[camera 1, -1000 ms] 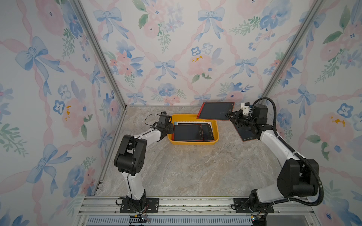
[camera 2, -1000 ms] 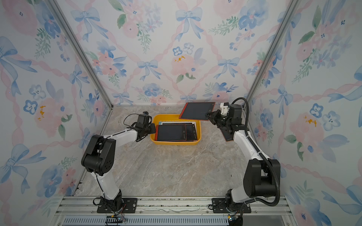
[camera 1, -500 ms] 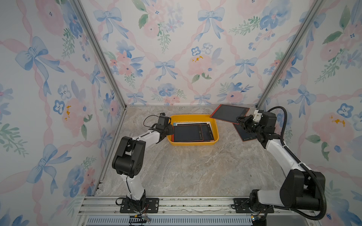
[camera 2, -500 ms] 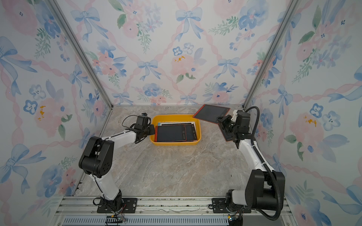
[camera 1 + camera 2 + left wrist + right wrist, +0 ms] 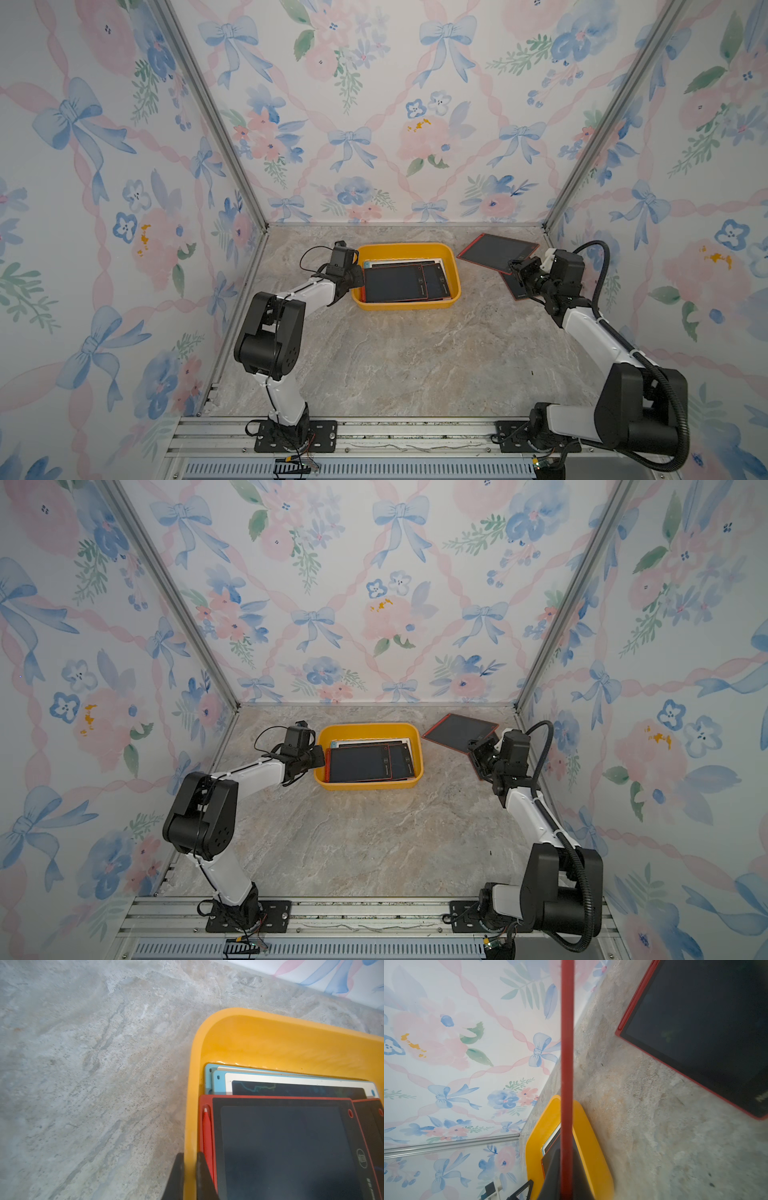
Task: Take out the writing tablet from the storage box
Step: Move the storage box to the center of the board, then place the writing tablet at the center of the board.
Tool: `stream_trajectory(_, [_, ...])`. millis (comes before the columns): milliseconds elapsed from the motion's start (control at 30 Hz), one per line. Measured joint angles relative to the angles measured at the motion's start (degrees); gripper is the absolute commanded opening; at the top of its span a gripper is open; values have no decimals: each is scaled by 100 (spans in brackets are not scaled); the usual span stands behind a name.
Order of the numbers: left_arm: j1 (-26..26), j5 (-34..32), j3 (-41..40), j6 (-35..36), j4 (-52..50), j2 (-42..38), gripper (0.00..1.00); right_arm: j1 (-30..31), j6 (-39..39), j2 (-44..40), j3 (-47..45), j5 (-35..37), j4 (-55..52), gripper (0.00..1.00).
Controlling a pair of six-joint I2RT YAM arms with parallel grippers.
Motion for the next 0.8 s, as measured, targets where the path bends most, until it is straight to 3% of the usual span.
stream_trajectory(233, [210, 39, -13, 7, -37, -24, 0, 166, 70, -37, -227, 424, 264, 2])
stream_trajectory(800, [210, 61, -13, 46, -35, -24, 0, 1447, 927, 11, -907, 2116, 656, 6])
